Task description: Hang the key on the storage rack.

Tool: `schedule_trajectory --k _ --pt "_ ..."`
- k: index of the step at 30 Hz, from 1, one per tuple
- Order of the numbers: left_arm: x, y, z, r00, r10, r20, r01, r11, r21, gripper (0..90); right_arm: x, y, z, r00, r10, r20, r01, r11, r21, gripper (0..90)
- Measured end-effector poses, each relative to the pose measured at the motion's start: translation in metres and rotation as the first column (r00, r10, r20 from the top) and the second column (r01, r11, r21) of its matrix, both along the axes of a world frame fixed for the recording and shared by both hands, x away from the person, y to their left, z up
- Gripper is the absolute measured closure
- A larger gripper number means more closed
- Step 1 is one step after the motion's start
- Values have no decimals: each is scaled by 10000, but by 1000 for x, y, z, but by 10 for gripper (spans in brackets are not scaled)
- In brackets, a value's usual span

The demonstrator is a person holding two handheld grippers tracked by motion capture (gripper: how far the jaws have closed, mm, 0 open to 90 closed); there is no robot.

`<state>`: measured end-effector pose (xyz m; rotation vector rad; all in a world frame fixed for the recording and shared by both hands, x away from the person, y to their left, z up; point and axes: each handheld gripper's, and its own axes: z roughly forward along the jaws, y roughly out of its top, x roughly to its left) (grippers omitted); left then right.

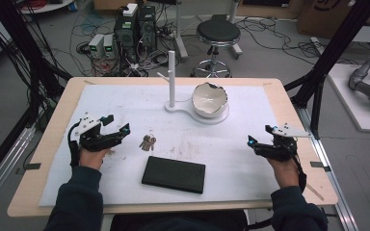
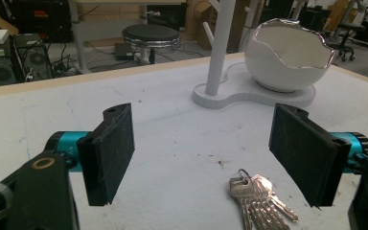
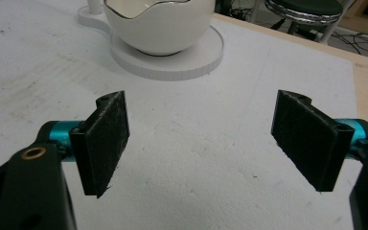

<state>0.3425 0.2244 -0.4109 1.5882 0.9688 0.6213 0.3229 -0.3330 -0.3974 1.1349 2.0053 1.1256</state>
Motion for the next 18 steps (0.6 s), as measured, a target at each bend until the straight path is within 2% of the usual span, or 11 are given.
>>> schedule_trajectory --k 9,13,18 --pt "4 -6 -1 9997 -102 -232 98 9998 -183 274 -3 -6 -2 10000 -12 -61 13 9998 200 209" --pt "6 -11 -2 9989 -341 -329 334 9992 -211 274 -7 -6 -2 10000 -12 -41 12 9999 147 209" --pt "8 -18 -3 9975 -450 -542 440 9988 -205 238 -8 -6 -1 9999 -120 -44 120 9999 118 209"
